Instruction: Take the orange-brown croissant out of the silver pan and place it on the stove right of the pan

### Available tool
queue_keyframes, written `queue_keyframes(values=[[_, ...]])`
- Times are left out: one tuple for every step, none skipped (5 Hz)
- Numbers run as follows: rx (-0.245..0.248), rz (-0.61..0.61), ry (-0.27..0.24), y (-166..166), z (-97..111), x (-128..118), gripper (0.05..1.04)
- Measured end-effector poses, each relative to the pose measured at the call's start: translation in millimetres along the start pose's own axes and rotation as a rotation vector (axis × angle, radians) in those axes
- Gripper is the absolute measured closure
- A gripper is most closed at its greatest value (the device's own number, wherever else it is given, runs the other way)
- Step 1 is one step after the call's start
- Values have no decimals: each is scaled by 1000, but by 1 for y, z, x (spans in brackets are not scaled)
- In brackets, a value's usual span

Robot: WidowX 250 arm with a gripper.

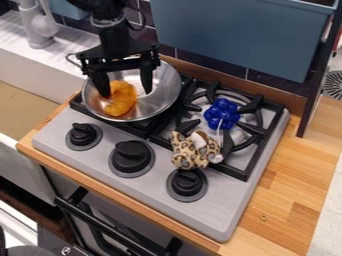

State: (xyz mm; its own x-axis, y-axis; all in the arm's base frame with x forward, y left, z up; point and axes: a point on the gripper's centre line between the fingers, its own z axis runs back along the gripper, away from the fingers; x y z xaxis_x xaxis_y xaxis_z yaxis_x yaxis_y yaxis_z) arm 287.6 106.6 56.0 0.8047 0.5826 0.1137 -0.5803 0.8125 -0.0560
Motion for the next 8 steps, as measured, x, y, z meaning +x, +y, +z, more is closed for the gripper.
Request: queue_keyframes(values=[[13,13,-5,2,-6,2,90],[34,30,8,3,-14,1,90],[55,51,9,4,-15,0,135],[70,59,15,4,-16,1,395],[73,69,22,4,-14,3,447],[84,90,35,4,-11,6,415],[74,115,59,2,-4,7,415],[23,155,88,-3,31,13,415]])
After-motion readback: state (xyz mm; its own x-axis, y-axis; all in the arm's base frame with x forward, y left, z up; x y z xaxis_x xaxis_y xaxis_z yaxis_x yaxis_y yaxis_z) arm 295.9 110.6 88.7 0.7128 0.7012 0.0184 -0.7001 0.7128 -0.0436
